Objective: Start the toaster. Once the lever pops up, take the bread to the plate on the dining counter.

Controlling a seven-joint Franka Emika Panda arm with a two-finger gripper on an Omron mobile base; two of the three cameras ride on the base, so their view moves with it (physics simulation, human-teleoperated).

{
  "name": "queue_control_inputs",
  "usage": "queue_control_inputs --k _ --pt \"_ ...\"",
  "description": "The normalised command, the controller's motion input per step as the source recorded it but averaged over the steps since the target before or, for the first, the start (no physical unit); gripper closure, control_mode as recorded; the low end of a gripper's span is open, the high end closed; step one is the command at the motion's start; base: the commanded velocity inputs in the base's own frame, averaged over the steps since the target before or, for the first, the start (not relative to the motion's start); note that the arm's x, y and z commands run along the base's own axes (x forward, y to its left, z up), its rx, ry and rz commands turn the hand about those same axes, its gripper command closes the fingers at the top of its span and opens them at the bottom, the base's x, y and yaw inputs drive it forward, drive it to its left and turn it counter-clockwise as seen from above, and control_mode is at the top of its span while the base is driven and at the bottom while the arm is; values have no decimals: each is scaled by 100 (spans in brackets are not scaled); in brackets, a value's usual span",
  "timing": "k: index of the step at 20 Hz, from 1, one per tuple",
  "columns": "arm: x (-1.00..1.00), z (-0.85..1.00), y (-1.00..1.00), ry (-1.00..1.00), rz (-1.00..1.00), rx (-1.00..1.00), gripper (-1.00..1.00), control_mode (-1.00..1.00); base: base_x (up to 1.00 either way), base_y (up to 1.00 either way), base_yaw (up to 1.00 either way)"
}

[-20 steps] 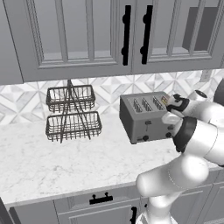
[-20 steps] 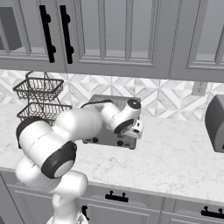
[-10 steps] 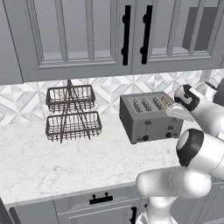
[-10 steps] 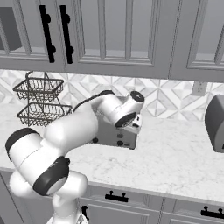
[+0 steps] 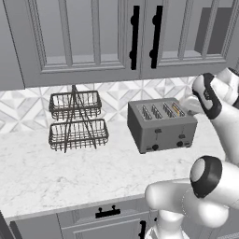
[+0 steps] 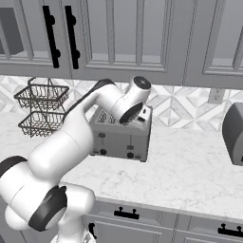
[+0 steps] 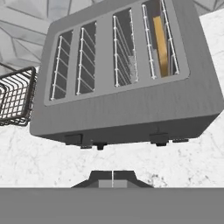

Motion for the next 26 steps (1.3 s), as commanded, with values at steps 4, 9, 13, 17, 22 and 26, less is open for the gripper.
queue_control_inputs --k 4,9,13,17,22,26 --pt "0 31 -1 0 -3 -1 100 -100 0 0 0" --pt "0 21 -1 0 -1 -3 -100 -100 0 0 0" --pt "-13 1 0 -8 0 -7 -100 -100 0 0 0" --pt "-29 0 0 -24 0 -6 -100 -100 0 0 0" --pt "-15 0 -9 -17 0 -2 -100 -100 0 0 0" --pt "0 0 0 -4 3 -3 -100 -100 0 0 0"
